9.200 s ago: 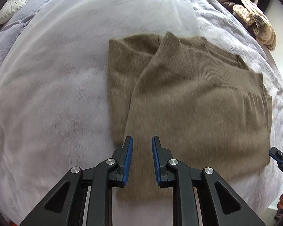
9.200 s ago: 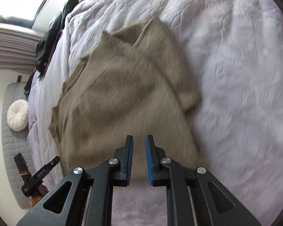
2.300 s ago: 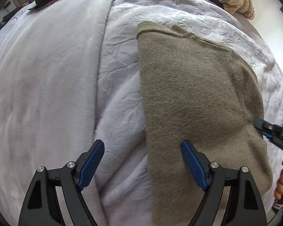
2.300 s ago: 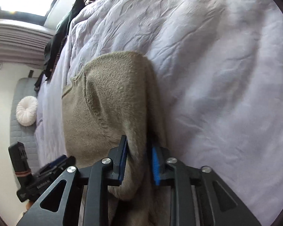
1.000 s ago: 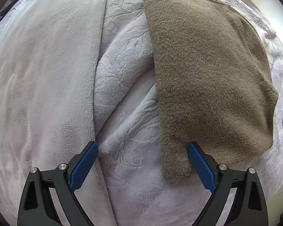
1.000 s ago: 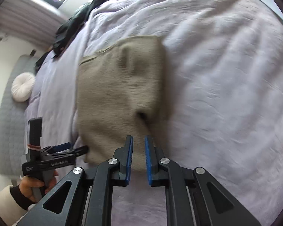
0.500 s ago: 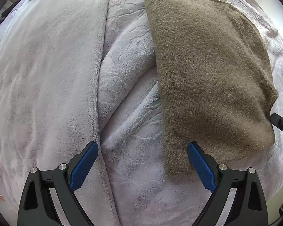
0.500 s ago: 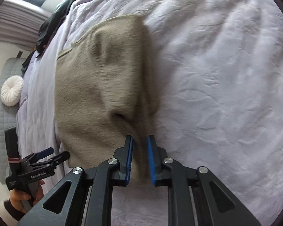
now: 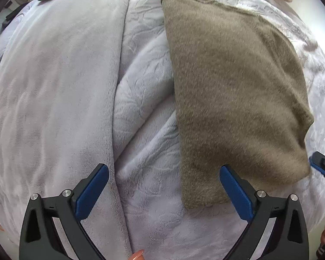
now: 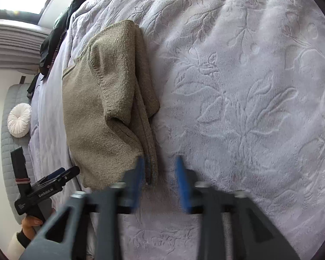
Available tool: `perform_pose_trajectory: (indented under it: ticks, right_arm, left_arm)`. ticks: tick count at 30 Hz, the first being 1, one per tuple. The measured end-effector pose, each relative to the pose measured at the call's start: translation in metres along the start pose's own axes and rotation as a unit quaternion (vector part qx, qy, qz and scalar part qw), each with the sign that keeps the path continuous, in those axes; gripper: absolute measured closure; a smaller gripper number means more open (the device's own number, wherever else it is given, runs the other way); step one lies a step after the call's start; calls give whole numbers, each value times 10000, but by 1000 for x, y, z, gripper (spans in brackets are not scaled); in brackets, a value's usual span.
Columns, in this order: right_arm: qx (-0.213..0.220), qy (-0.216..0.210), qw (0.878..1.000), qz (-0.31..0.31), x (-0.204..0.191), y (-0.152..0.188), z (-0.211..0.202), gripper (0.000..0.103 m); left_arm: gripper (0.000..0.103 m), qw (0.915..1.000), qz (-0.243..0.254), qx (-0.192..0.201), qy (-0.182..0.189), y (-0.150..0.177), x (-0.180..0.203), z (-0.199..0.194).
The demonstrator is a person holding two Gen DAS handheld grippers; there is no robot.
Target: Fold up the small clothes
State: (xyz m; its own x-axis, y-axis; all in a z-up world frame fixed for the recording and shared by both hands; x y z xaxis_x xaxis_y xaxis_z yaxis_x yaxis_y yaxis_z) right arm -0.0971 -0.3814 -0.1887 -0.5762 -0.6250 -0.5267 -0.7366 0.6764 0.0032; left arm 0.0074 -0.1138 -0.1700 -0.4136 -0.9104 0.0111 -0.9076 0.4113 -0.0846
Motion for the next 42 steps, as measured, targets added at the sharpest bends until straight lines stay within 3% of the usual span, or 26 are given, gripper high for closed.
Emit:
perform_pose_trajectory:
  ticks: [1, 4, 8, 12, 17, 24, 31, 36, 38, 40, 41, 42]
  right_arm:
    - [35, -67, 10000, -3, -1, 0, -2, 22]
    - [24, -158, 9998, -73, -6, -4, -3, 22]
    - [-19, -210, 9997, -84, -9, -8, -3, 22]
    - [-84, -356, 9993, 41, -7, -9, 1, 22]
    - [-152, -378, 9992, 7, -6, -11, 6, 22]
    - [-212, -450, 9987, -106, -9, -22, 11, 22]
    - [-113, -604, 9979, -208, -14, -43, 7, 22]
    - [19, -820, 9966, -85, -15, -69, 12, 23]
    - [100, -927, 9956, -60, -17, -81, 16, 31]
    - [54, -976, 9952, -15, -19, -92, 26, 53]
    - [-40, -974, 9952, 22, -19, -96, 34, 58]
    - [-150, -932, 9955, 67, -20, -99, 42, 77]
  left_arm:
    - [0, 10000, 26, 34, -30, -1, 1, -1]
    - [0, 9997, 174, 69, -164, -2, 6, -4]
    - [0, 10000, -1, -46, -38, -4, 4, -1]
    - [0, 9999, -51, 2, -152, -5, 6, -2]
    - [0, 9998, -74, -166, 71, -1, 0, 6]
    - [0, 9986, -362, -105, 357, 3, -3, 6]
    - [0, 9942, -726, 287, 743, -34, -28, -4]
    - [0, 9901, -798, 369, 1095, -66, -32, 13]
    - [0, 9898, -687, 399, 1186, -79, -26, 15]
    - [0, 9902, -589, 399, 1204, -80, -19, 20]
    - [0, 9905, -564, 360, 1200, -82, -17, 23]
    - [0, 9907, -554, 317, 1200, -81, -13, 26]
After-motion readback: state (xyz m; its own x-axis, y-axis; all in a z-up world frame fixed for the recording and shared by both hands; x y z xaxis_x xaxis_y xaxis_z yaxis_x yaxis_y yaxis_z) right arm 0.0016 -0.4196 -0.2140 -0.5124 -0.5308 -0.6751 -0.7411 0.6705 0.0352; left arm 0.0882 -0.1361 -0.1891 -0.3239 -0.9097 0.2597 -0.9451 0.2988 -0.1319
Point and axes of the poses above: each gripper's, at about its wrist camera, not at the fingertips, and z roughly the way its jaws point, x to its right, y to its underside, the point moved 1 cm from there along z, roughly the way its jaws point, and after that the axes turned 1 degree about z, right-handed, at the moved point
